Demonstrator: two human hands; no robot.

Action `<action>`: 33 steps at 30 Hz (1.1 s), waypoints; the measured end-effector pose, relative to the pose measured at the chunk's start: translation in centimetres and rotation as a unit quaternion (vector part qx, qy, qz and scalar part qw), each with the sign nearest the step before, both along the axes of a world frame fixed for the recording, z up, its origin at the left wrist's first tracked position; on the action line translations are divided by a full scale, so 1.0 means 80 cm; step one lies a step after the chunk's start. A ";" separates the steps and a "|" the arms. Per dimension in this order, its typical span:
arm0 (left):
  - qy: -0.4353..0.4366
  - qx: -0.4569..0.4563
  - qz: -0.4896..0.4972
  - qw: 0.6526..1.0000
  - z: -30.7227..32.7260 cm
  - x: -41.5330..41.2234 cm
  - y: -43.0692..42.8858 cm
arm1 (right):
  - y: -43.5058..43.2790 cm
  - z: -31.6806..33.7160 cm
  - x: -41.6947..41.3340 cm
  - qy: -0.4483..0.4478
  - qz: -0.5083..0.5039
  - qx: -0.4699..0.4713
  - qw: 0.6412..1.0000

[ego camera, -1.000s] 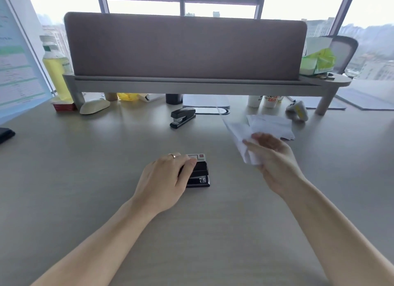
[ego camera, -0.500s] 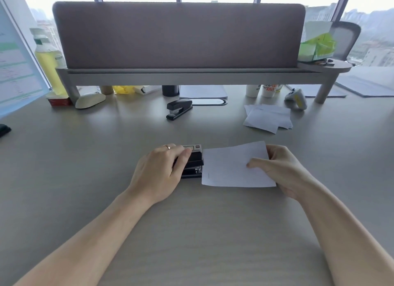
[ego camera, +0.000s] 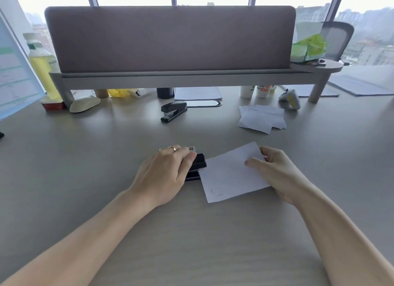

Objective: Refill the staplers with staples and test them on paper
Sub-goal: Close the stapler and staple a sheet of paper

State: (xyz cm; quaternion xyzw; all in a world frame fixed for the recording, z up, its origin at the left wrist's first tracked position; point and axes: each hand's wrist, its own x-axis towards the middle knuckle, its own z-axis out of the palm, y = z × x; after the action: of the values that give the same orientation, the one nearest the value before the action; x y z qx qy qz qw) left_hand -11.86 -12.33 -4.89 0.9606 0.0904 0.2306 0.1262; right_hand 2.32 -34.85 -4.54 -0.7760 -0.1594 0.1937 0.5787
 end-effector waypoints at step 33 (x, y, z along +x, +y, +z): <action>0.122 -0.178 -0.016 0.976 0.034 0.116 -0.056 | -0.046 -0.020 -0.006 -0.099 -0.088 -0.036 0.991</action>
State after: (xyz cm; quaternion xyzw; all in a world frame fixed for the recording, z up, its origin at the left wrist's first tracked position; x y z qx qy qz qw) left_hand -2.56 -16.83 -2.21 0.9449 0.1295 0.0897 0.2871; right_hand 1.85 -38.52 -6.14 -0.8229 -0.1394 0.0700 0.5463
